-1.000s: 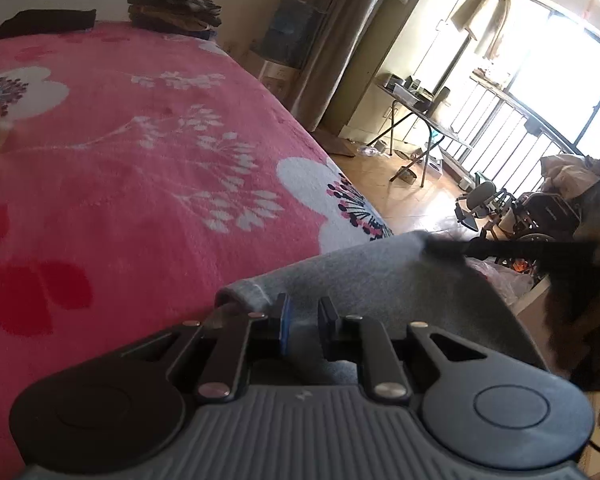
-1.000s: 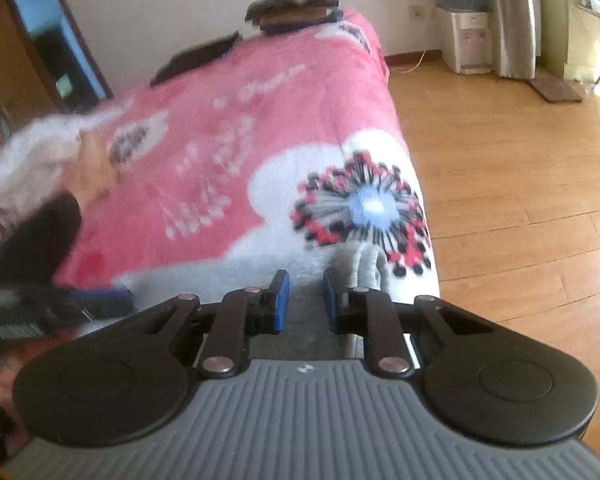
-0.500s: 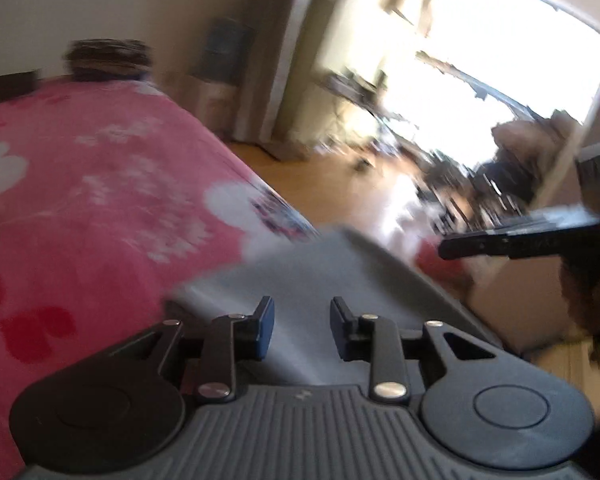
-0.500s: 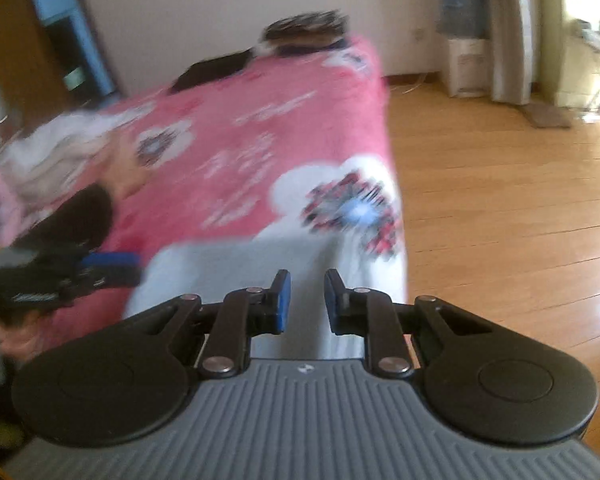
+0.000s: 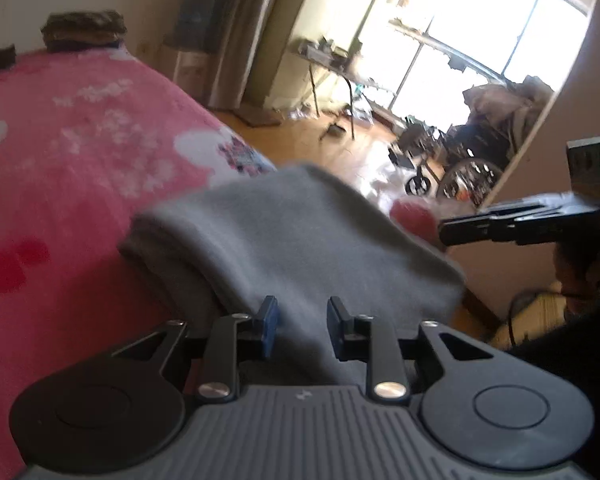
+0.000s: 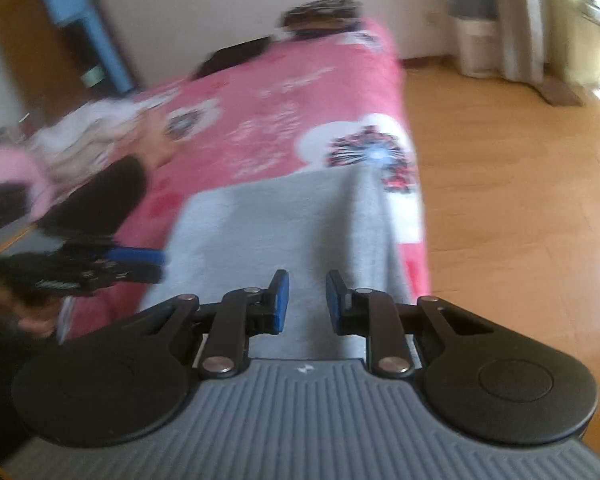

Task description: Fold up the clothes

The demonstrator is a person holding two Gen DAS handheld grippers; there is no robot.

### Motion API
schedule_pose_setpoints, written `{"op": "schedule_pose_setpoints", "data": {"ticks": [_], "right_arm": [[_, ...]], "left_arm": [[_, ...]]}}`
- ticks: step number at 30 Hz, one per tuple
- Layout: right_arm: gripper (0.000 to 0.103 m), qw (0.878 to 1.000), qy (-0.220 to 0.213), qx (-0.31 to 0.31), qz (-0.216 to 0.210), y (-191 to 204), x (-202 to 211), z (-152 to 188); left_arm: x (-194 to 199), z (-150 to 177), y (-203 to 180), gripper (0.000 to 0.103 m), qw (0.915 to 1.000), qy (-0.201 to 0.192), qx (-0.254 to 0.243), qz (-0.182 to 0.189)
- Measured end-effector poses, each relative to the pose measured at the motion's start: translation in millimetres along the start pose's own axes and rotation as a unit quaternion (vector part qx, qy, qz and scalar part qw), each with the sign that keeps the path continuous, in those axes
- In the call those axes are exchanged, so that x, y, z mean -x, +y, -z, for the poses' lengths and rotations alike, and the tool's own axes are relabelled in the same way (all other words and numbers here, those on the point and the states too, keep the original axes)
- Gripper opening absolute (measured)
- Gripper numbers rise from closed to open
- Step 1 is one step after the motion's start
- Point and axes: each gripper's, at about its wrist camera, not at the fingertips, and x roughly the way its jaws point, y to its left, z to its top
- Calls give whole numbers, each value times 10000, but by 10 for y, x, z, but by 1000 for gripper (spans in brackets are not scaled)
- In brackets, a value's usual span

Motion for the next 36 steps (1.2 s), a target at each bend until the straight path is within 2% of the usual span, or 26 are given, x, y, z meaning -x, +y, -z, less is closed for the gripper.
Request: {"op": "schedule_pose_setpoints", "data": {"ticks": [1,2,6,9,12,18,21,25,28,30,36], "right_arm": [[18,9998,121,112,-66,27,-31,38],[17,9989,386,247,92,33,-147,119],[16,9945,794,449,506,13,-393,259],[17,9961,570,408,531,74,-164,90],[17,9982,226,419,352,139,-104,-104],[17,9994,28,326,115,300,-431,-295],[18,9993,139,165,303,361,-707,-366],[19,9961,381,-125,784,373,-1013,-410],[20,9943,476,-359,884,324,-1138,-350],[20,9943,479,-328,890,330,-1146,-336],[26,9938,475,-435,905,354,-1095,-388]], "left_arm": [[-38,50,-13,29,10000,19,10,-8],[-72,93,-19,31,10000,7,38,-7],[-36,86,17,31,9998,66,198,34],[59,75,35,32,9998,39,213,35],[164,12,33,36,9994,-199,269,-2],[211,-321,93,51,9967,-580,559,-97],[83,-456,121,58,9959,-643,616,-182],[-185,-451,204,59,9950,-461,847,-259],[-311,-353,253,62,9941,-468,944,-253],[-321,-333,289,69,9935,-498,1005,-169],[-312,-295,398,70,9911,-599,1186,122]]}}
